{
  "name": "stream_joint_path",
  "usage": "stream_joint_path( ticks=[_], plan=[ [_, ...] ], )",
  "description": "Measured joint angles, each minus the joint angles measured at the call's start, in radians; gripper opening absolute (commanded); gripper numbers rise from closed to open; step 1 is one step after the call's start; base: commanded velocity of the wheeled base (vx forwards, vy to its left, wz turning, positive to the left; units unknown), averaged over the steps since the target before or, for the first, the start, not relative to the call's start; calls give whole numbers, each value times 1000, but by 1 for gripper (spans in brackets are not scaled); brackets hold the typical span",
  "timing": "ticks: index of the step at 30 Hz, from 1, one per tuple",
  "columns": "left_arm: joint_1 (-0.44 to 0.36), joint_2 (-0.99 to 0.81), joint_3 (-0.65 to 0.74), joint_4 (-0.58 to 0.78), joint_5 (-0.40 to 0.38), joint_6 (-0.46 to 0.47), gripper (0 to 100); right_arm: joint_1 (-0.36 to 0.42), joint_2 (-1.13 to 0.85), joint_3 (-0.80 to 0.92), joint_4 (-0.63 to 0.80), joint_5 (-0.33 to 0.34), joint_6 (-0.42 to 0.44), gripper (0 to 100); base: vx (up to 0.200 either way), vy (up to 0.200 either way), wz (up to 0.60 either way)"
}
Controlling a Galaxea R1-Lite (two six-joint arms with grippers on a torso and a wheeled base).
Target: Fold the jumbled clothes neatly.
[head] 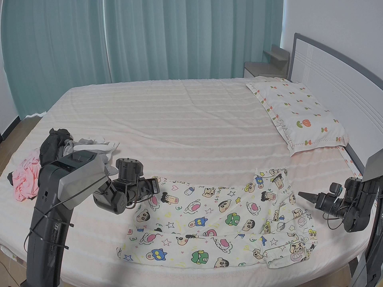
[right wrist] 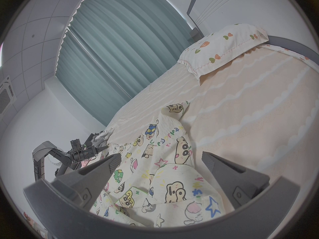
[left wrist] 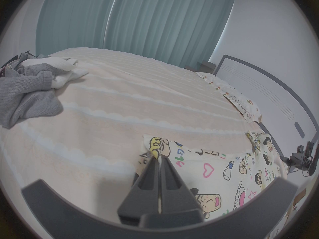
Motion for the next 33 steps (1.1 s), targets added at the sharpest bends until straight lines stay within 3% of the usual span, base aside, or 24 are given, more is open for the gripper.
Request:
stream_joint_path(
  ticks=[9, 14, 27, 33],
  plan=[
    [15, -1, 37, -98, 57, 0, 0, 13, -2, -67, 25, -41, 5, 100, 0, 0, 0],
    [18, -3, 54, -116, 74, -1, 0, 32, -11, -175, 198, -85, 6, 100, 0, 0, 0],
    [20, -22, 103, -143, 86, 0, 0, 144, 47, -672, 691, -306, 16, 100, 0, 0, 0],
    [19, -40, 131, -151, 89, -1, 0, 191, 107, -810, 847, -346, 15, 100, 0, 0, 0]
  ],
)
